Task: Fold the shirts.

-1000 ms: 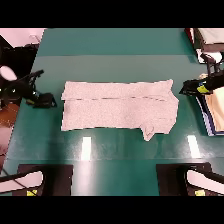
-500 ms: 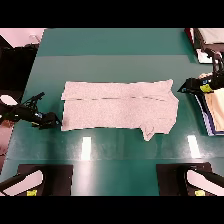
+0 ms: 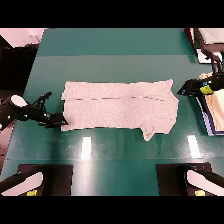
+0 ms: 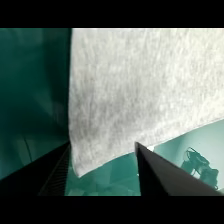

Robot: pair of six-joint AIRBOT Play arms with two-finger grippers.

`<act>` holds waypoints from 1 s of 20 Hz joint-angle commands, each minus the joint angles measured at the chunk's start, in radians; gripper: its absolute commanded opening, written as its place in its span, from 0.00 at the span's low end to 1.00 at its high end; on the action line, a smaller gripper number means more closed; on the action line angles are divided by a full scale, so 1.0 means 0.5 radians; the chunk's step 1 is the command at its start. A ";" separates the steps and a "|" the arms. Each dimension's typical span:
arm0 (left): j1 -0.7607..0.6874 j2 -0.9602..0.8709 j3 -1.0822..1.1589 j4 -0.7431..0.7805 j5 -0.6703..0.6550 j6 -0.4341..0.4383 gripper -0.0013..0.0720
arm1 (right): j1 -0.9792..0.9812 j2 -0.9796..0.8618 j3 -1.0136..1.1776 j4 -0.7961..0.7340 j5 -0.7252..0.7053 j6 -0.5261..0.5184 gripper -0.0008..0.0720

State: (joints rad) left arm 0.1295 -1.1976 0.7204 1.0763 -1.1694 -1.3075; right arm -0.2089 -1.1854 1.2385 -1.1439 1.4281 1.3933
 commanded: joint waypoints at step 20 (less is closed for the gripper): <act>-0.046 0.195 0.208 -0.016 -0.108 -0.055 0.05 | -0.510 0.429 -1.265 -0.007 -0.239 -0.069 0.48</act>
State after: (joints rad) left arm 0.1070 -1.1210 0.8013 1.0775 -1.2201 -1.3373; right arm -0.3992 -1.0061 0.7567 -1.1526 1.3895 1.3670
